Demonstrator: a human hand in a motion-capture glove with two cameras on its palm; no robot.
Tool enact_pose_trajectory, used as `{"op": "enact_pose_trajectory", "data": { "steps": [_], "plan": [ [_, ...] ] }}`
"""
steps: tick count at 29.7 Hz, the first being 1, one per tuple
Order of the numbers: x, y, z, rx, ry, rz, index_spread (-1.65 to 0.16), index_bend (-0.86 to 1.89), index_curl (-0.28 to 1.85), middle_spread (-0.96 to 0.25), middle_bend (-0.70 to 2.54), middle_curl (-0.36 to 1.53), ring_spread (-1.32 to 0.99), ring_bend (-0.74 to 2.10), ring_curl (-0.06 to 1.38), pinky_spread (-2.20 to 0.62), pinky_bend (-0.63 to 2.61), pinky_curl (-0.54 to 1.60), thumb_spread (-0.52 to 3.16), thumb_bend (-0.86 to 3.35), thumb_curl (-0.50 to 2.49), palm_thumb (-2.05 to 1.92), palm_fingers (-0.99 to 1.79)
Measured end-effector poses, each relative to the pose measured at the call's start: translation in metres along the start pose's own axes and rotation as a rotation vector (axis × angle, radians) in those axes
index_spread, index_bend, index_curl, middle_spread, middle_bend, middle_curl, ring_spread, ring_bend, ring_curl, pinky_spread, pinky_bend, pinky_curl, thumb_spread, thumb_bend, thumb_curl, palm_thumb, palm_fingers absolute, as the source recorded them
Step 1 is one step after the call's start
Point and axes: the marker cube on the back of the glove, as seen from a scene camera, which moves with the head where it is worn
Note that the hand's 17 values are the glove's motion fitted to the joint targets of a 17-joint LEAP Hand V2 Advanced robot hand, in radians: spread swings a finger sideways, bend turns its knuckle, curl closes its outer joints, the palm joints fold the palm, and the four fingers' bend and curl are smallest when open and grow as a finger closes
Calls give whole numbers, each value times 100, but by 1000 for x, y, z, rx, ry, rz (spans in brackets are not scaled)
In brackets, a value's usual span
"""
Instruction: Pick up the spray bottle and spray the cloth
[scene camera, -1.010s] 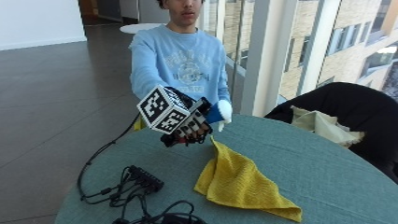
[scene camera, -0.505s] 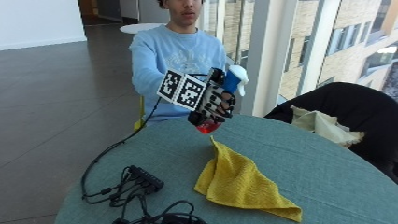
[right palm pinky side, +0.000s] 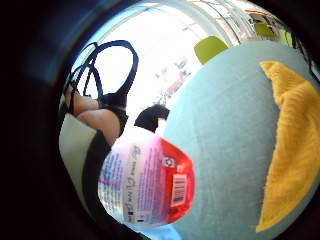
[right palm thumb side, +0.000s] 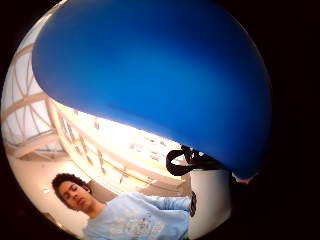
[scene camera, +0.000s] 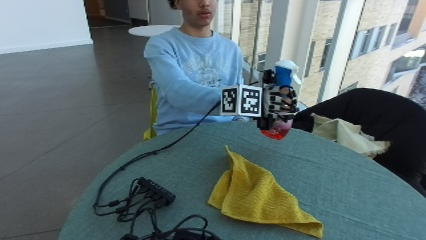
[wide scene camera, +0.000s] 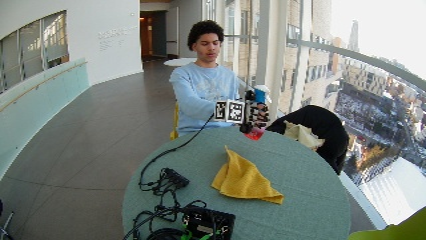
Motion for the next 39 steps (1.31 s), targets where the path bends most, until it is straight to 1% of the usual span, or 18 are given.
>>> {"op": "enact_pose_trajectory", "data": {
  "steps": [8,14,26,32,36,39],
  "plan": [
    [12,-2,75,-64,-54,-56,-20,13,33,-7,46,48,-6,59,39,8,22,37,93,-2,58,83,116],
    [15,2,105,-87,-58,-91,-20,13,33,-7,46,48,-6,58,39,8,21,37,92,-3,58,83,116],
    [25,5,117,-79,-52,-98,-20,13,34,-8,45,48,-7,58,39,7,21,37,91,-2,58,83,116],
    [27,6,119,-126,-40,-75,-20,13,34,-8,45,48,-7,57,39,7,21,37,92,-3,57,83,115],
    [30,13,116,-185,12,-58,-22,14,34,-7,43,47,-8,56,39,9,15,35,95,-3,56,81,105],
    [29,18,107,-239,57,-51,-26,9,33,-8,38,46,-9,52,39,12,18,36,100,-4,54,78,87]
  ]
}}
